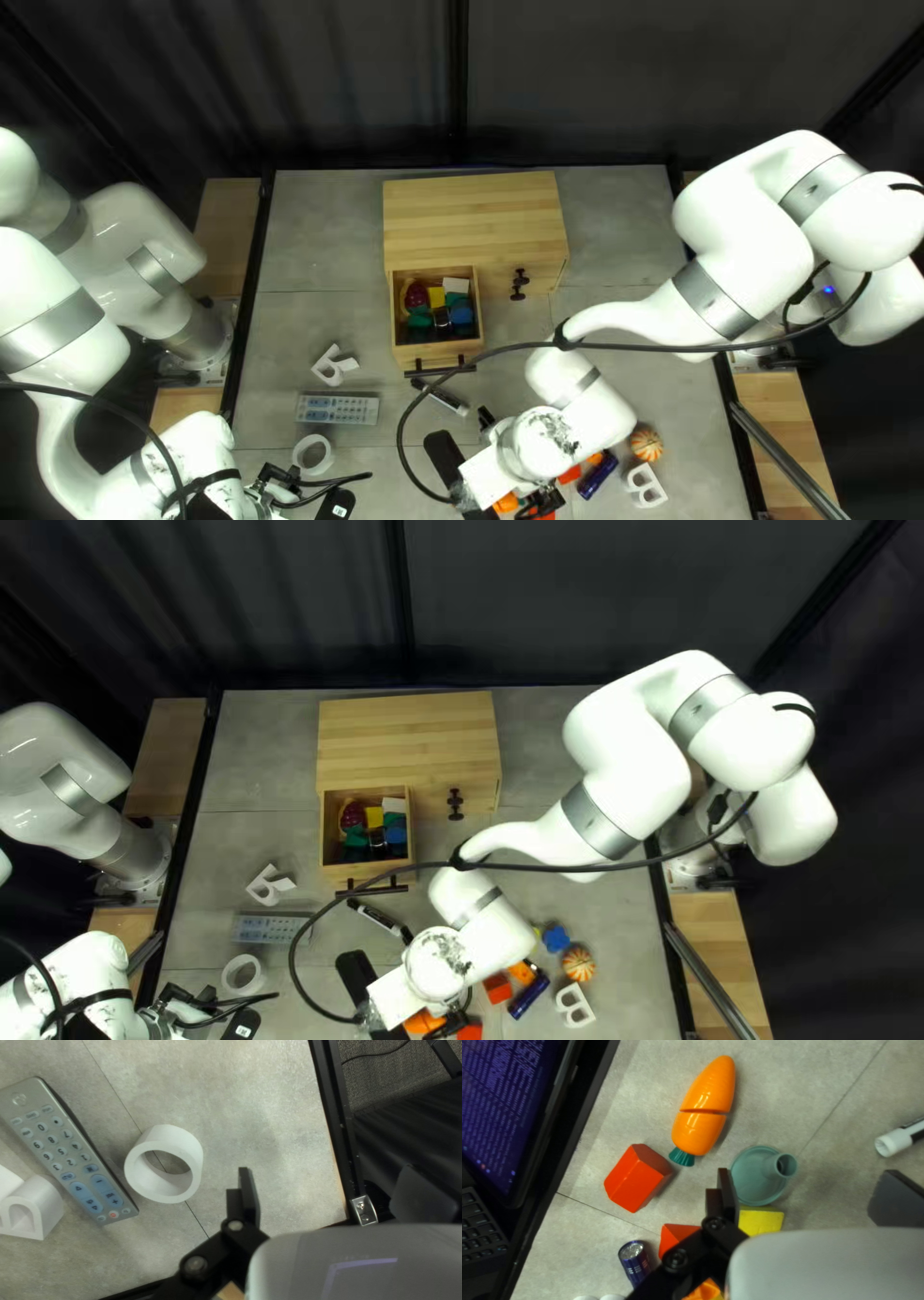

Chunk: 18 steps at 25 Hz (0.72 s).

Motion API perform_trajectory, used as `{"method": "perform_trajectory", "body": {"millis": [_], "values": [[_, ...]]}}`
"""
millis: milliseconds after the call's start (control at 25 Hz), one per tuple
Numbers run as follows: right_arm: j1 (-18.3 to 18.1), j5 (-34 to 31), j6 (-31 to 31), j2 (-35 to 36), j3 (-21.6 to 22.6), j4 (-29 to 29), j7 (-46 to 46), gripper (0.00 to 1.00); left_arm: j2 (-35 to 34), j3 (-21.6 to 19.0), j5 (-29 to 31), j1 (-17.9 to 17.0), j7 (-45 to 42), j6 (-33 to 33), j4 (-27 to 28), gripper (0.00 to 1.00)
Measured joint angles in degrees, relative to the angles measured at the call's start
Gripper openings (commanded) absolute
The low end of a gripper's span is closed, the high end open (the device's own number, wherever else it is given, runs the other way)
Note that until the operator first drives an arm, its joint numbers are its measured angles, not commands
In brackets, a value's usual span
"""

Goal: Open drawers and place objects into drawer and close

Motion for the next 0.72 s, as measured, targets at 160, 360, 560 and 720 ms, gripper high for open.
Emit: {"method": "perform_trajectory", "body": {"millis": [160, 360, 560, 720], "values": [[-1.2, 1.5, -1.7, 0.4, 0.6, -1.1, -1.1, 0.94, 0.0, 0.0, 0.0, 0.0, 0.0, 0.0, 0.0, 1.0], [-2.1, 2.4, -2.4, 1.0, 0.9, -1.1, -2.1, 0.06, 0.0, 0.0, 0.0, 0.0, 0.0, 0.0, 0.0, 1.0], [-2.4, 2.6, -2.4, 1.4, 1.1, -0.7, -3.0, 0.03, 0.0, 0.0, 0.0, 0.0, 0.0, 0.0, 0.0, 1.0], [-2.3, 2.3, -2.2, 1.5, 1.1, -0.6, -3.1, 0.03, 0.0, 0.0, 0.0, 0.0, 0.0, 0.0, 0.0, 1.0]]}}
